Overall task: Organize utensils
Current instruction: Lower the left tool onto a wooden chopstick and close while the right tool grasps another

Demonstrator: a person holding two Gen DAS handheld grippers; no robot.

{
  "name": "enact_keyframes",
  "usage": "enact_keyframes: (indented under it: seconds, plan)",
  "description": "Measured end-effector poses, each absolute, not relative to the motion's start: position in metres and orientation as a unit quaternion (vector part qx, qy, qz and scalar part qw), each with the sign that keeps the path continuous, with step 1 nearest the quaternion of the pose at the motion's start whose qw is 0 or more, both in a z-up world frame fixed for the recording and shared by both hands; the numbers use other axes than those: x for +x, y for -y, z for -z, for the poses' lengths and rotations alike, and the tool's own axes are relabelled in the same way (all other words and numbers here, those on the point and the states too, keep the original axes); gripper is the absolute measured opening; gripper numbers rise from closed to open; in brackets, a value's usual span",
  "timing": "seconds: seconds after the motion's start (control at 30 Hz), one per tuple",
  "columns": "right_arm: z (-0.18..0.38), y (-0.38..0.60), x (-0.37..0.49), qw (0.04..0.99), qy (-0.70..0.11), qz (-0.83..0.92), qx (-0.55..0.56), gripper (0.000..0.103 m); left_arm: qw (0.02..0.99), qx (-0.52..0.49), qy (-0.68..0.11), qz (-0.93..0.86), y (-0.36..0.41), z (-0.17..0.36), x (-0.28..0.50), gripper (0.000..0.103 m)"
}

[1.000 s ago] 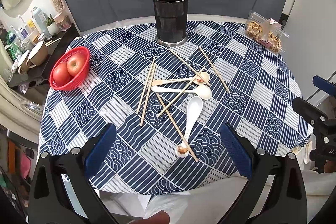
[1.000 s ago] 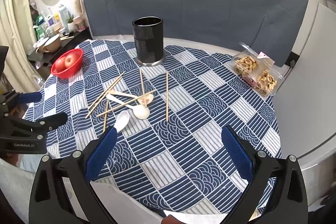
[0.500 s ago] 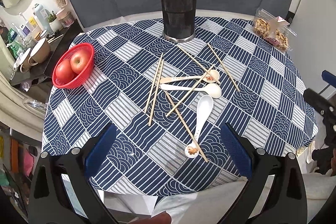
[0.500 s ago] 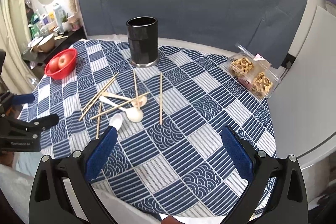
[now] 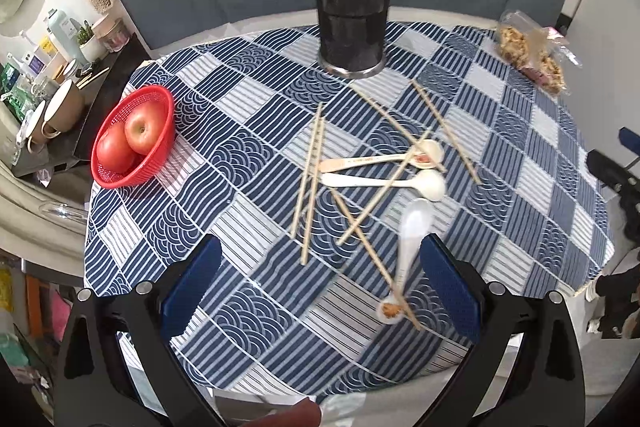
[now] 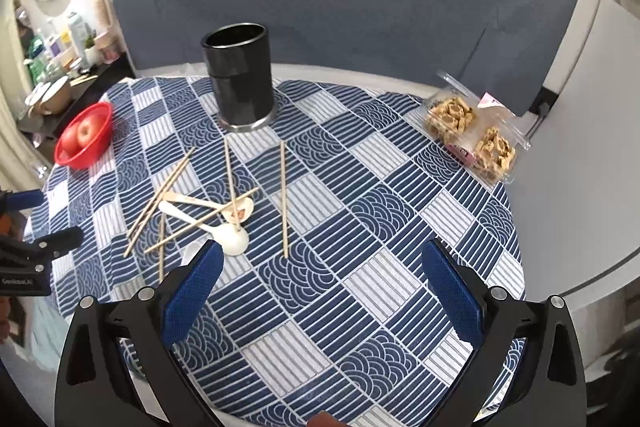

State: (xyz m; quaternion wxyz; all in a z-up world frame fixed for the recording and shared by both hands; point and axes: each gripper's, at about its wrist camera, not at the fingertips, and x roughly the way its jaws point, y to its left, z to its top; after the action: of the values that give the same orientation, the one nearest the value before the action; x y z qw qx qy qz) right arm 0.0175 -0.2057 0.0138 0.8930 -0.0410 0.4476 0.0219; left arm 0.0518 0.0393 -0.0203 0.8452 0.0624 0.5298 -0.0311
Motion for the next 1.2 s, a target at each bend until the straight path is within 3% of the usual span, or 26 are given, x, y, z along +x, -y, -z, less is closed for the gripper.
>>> enact_keyframes:
  seconds: [1.2]
  plan:
    - [0.101, 0.172, 0.139, 0.807, -0.581, -0.037, -0.100, 0.095, 0.746, 0.115, -0.656, 0.009, -0.089, 0.140, 0.157, 0.097]
